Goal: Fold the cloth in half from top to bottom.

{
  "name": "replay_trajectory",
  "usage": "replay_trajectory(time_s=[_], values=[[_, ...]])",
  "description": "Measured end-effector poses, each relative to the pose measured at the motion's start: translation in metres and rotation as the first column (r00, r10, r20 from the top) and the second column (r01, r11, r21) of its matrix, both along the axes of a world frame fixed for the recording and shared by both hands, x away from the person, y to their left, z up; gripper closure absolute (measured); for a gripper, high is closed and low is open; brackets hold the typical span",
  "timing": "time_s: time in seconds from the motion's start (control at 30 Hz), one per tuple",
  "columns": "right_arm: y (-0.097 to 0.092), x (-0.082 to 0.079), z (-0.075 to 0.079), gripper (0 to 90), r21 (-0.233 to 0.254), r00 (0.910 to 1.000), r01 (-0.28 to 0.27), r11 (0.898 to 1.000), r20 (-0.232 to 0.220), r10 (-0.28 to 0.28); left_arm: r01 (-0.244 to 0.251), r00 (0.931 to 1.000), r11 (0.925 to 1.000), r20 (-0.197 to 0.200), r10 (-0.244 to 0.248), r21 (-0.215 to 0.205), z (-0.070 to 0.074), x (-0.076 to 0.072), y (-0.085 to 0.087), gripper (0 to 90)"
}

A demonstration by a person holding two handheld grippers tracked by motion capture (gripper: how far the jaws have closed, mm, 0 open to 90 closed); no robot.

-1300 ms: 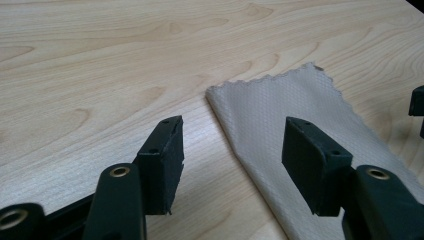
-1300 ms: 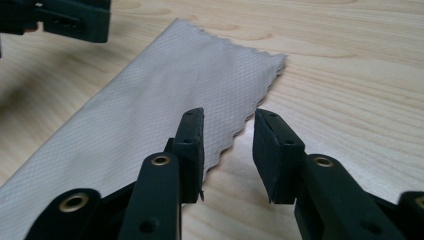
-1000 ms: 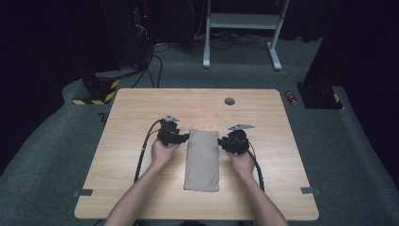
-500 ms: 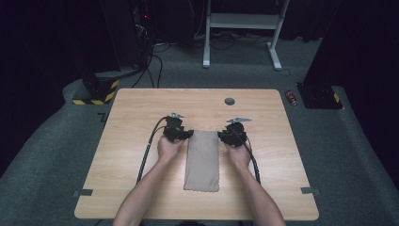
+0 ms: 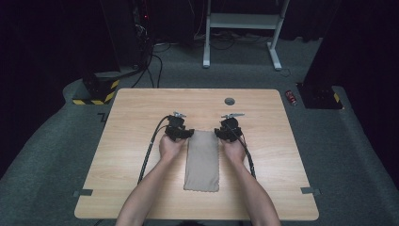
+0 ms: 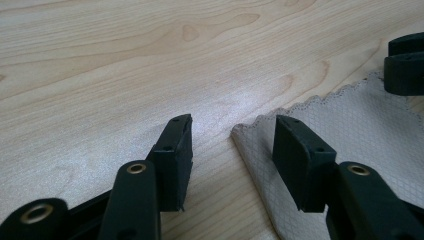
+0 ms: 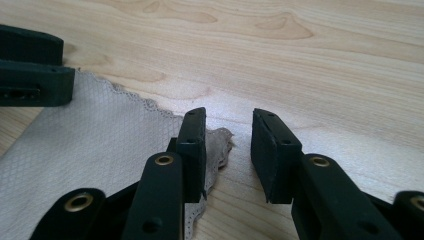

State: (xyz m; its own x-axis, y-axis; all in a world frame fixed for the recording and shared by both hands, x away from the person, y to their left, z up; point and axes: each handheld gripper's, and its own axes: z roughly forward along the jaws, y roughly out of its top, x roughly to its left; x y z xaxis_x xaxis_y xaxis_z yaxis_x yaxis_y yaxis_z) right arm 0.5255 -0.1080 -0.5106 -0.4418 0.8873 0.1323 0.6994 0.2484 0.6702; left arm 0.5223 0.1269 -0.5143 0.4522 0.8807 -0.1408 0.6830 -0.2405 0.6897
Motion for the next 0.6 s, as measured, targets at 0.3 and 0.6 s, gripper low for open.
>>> replay_trajectory(time_s=[0.3, 0.6], values=[[0.0066, -0.0018, -0.0025, 76.1, -0.079, 0.9992, -0.026, 0.997, 0.030, 0.028, -0.002, 0.9997, 0.9977, 0.025, 0.000, 0.068, 0.0004, -0.0018, -0.0063, 59.4], [0.0103, -0.0038, -0.0023, 86.3, -0.097, 0.9975, -0.059, 0.993, 0.033, 0.063, 0.036, 0.9989, 0.9952, 0.028, -0.039, 0.091, 0.0012, -0.0038, -0.0077, 75.7]])
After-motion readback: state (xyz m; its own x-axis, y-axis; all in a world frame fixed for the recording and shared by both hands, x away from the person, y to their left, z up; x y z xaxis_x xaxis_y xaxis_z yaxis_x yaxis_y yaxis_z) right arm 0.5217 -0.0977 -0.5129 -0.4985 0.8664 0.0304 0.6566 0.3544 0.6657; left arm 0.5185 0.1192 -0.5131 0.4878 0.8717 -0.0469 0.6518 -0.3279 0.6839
